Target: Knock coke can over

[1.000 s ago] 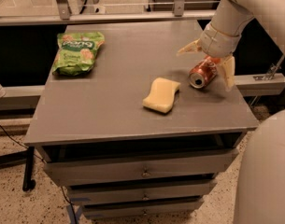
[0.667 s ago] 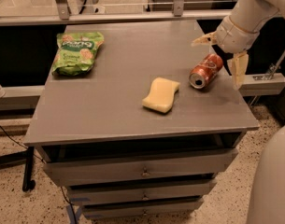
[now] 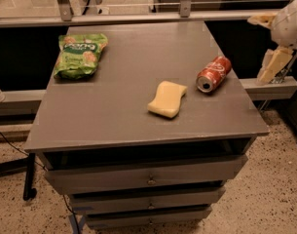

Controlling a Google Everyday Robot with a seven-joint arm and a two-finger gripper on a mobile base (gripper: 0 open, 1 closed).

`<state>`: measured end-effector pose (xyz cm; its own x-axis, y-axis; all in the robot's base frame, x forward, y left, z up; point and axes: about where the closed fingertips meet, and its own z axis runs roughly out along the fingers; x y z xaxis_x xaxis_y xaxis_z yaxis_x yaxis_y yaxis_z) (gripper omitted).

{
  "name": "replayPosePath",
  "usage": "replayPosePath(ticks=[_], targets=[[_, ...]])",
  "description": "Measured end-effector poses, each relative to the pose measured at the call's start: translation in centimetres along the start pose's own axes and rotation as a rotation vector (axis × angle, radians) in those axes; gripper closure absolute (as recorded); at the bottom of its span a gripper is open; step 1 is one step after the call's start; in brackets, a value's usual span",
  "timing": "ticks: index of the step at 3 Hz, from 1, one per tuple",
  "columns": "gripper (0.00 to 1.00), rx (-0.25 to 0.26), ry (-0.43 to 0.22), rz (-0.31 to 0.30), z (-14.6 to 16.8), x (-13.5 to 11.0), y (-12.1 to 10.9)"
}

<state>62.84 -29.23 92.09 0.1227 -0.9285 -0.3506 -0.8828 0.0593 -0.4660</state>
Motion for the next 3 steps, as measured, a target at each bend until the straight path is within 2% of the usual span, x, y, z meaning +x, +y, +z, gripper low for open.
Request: replayPosePath(ticks=[1,2,3], targets=[[0.00,0.172,-0.088,0.283,-3.81,1.71,0.12],[0.00,0.236,-0.101,0.358,-4.38,2.67,-0.81],[0.00,0.232,-0.101,0.351,-4.26,2.57,-0.77]])
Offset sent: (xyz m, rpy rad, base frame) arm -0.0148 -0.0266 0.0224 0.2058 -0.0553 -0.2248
